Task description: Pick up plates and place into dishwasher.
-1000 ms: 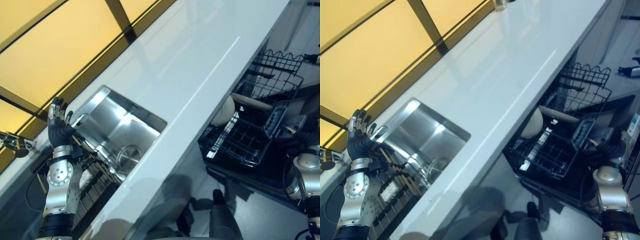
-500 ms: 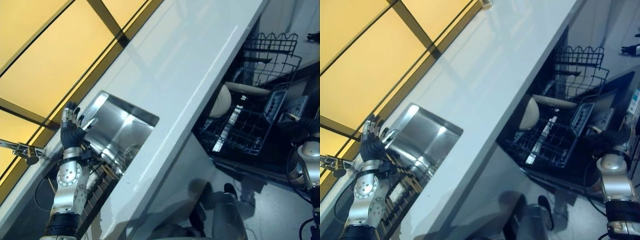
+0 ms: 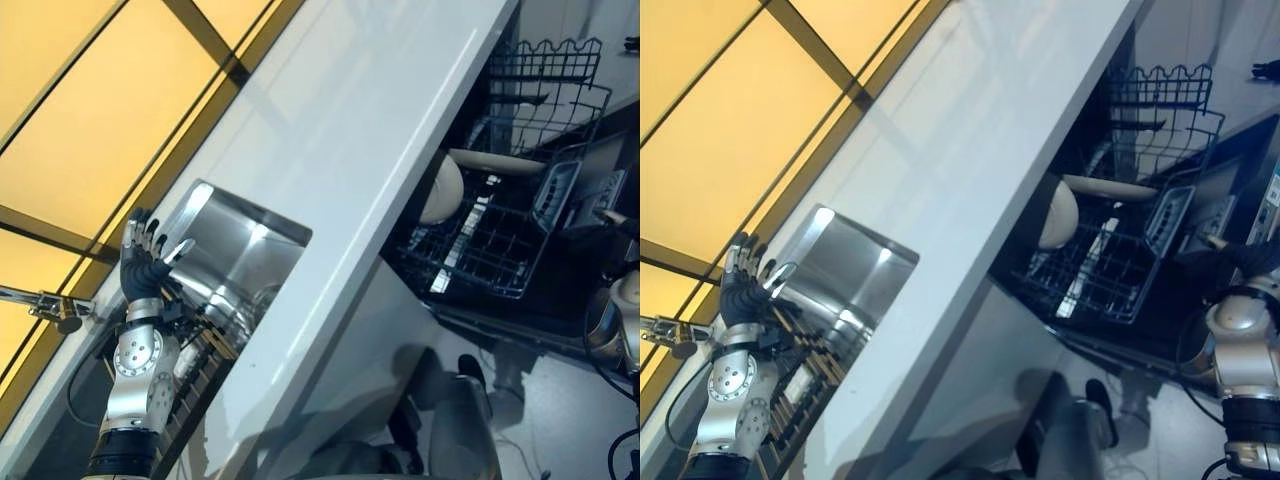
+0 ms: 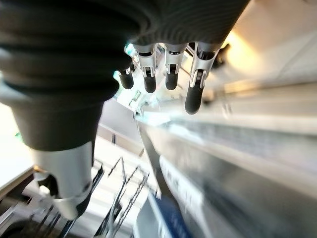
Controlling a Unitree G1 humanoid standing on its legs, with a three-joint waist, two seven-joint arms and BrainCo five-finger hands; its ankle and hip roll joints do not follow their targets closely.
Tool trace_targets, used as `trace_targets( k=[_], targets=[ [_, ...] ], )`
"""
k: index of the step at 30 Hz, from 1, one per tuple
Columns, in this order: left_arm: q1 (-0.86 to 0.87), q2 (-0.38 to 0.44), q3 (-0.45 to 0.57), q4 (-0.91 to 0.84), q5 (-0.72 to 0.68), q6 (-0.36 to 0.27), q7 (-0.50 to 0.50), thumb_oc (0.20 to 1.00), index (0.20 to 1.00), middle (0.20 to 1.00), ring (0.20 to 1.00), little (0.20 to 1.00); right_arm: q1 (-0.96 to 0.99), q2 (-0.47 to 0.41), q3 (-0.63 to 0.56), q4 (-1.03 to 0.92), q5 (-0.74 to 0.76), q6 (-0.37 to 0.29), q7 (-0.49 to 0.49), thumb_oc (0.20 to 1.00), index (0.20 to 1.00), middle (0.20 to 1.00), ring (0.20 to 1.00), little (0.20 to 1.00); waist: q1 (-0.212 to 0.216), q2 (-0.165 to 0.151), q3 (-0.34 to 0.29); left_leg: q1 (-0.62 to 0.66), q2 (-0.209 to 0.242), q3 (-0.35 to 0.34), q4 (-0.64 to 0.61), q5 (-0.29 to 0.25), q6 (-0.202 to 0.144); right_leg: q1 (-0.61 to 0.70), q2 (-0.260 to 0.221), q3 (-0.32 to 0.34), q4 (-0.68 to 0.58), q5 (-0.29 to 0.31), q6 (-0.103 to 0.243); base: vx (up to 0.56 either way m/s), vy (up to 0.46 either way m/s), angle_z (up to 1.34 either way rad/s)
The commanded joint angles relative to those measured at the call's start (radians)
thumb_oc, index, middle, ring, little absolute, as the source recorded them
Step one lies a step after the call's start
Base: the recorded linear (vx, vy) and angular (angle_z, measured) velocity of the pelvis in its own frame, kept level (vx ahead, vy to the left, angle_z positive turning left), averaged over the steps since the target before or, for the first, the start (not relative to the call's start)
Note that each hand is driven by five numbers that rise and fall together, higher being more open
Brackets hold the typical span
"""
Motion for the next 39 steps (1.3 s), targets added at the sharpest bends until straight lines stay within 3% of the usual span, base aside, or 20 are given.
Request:
trace_targets(
  k=[1,6,15,29,35,39],
  targets=[
    [0.039,0.022,0.049,-0.008,-0.026,-0.052,-0.002,1.0,1.0,1.0,1.0,1.0,-0.041,-0.053,0.027,-0.111,-0.085,-0.066,0.046,1.0,1.0,1.0,1.0,1.0,0.006,-0.049,-0.067,-0.11,-0.016,-0.03,0.218,-0.123,0.011,0.114,-0.058,0.05,-0.094,-0.068,0.06,0.0,0.0,0.0],
    [0.033,0.016,0.039,-0.004,-0.012,-0.047,0.0,1.0,1.0,1.0,1.0,1.0,-0.121,-0.047,0.114,-0.131,-0.127,-0.06,0.145,1.0,1.0,1.0,1.0,1.0,0.021,-0.059,-0.069,-0.117,-0.016,-0.036,0.224,-0.122,0.008,0.116,-0.063,0.043,-0.101,-0.063,0.059,0.0,0.0,0.0],
    [0.012,0.023,0.033,-0.002,-0.011,-0.036,0.02,1.0,1.0,1.0,1.0,1.0,-0.169,-0.022,0.202,-0.089,-0.144,-0.037,0.218,1.0,1.0,1.0,1.0,1.0,0.04,-0.06,-0.052,-0.147,-0.017,-0.042,0.24,-0.111,0.004,0.099,-0.077,0.02,-0.092,-0.059,0.053,0.0,0.005,0.02],
    [-0.043,0.036,-0.01,0.001,-0.011,-0.064,0.048,1.0,1.0,1.0,1.0,1.0,-0.221,0.031,0.244,0.062,0.069,0.063,0.134,1.0,1.0,1.0,1.0,1.0,0.048,-0.029,0.032,-0.261,-0.022,-0.038,0.293,-0.105,0.005,-0.029,-0.091,0.028,-0.035,-0.056,0.051,-0.04,-0.003,0.05],
    [-0.067,0.04,-0.036,-0.004,-0.016,-0.075,0.085,1.0,1.0,1.0,1.0,1.0,-0.283,0.049,0.254,0.144,0.189,0.087,0.001,1.0,1.0,1.0,1.0,1.0,0.043,0.014,0.069,-0.317,-0.03,-0.033,0.303,-0.097,0.006,-0.103,-0.092,0.049,-0.007,-0.058,0.053,-0.06,0.023,-0.03],
    [-0.064,0.05,-0.04,-0.024,-0.036,-0.075,0.093,1.0,1.0,1.0,1.0,1.0,-0.308,0.08,0.266,0.185,0.272,0.082,-0.02,1.0,1.0,1.0,1.0,1.0,0.047,0.043,0.089,-0.331,-0.041,-0.035,0.295,-0.091,0.008,-0.123,-0.093,0.06,-0.005,-0.057,0.051,-0.03,0.042,-0.12]
  ],
)
